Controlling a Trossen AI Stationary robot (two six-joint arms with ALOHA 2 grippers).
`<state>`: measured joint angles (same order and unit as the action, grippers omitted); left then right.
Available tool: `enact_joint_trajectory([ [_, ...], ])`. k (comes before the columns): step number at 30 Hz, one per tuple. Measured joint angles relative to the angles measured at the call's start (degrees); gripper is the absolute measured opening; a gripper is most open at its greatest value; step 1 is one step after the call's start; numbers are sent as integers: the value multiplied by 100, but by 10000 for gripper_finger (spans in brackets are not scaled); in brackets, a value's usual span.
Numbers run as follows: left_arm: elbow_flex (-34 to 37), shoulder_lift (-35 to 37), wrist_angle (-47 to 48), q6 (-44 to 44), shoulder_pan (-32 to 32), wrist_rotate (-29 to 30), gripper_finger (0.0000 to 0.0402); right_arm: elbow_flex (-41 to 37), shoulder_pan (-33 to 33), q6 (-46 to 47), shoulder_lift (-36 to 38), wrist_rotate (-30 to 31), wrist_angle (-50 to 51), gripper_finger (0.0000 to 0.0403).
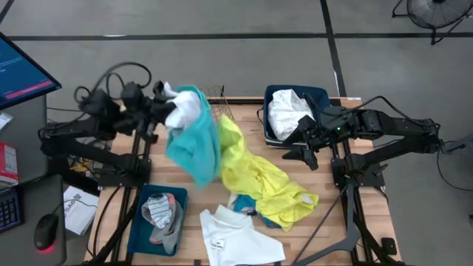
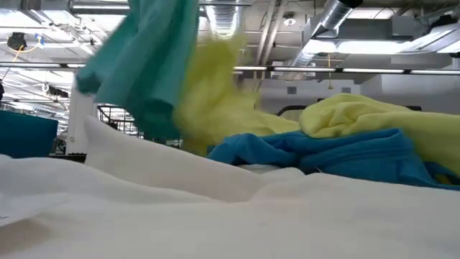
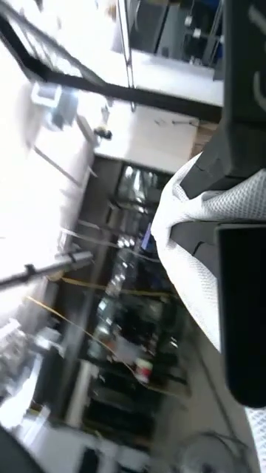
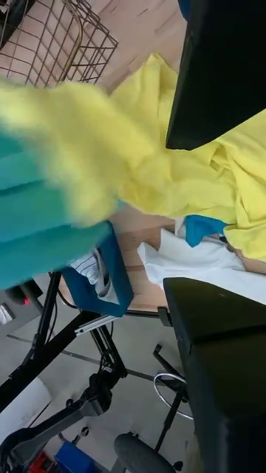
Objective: Pick & Place Cloths
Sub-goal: Put the light blue shorts into the gold wire basket
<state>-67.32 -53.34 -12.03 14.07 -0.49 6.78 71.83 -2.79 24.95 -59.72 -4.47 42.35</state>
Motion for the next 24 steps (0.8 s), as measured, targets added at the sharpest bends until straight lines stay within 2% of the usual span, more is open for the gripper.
enact_joint_trajectory([
  [5,-912,-361,69,-811,192,-225,0,-1,-2,3,0,0,-3,291],
  [10,-1749,-618,160,-2026,675,-210,0,0,-2,13,0,2,-167,291],
  [12,-1944,-681,382,-2392,972,-28,0,0,-2,13,0,1,-194,291],
  [16,-2018,-724,670,-2568,1701,241,0,0,-2,15,0,2,-210,291],
  [24,-2002,-887,1142,-2428,3078,68,0,0,-2,59,0,2,-210,291],
])
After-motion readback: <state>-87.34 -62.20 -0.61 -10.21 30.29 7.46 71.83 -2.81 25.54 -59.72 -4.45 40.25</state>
